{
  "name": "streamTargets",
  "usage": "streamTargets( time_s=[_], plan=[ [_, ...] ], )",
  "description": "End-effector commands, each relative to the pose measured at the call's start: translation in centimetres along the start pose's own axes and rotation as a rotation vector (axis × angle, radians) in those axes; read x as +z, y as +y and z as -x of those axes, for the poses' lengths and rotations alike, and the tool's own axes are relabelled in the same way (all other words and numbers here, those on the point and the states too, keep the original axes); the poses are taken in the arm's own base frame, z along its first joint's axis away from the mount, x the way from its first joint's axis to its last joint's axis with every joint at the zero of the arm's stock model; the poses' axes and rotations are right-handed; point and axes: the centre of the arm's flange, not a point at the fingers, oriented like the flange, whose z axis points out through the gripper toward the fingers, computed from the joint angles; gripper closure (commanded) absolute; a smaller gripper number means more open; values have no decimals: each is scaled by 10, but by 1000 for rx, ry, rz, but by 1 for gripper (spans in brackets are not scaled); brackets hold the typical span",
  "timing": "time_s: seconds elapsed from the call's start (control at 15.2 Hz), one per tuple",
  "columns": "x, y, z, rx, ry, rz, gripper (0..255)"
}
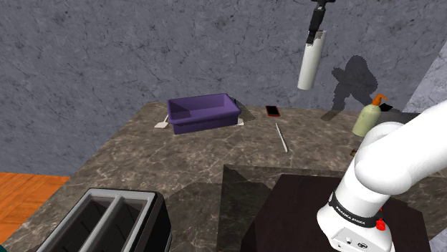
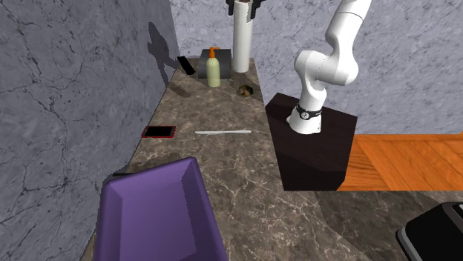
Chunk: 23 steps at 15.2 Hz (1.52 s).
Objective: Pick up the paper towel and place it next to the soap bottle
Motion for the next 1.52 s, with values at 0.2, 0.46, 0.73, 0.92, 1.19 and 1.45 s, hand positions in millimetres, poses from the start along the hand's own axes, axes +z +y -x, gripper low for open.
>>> streamTargets(
  time_s=[0.2, 0.46, 0.73, 0.92, 1.19, 1.45],
  plan=[
    [-2, 24, 62, -1, 0, 0, 255],
    [-4, 44, 110, -1, 0, 0, 255],
    [-6, 65, 159, -1, 0, 0, 255],
    [-7, 80, 196, -1, 0, 0, 255],
    [-8, 101, 244, -1, 0, 0, 255],
    [-10, 121, 293, -1, 0, 0, 255]
  ],
)
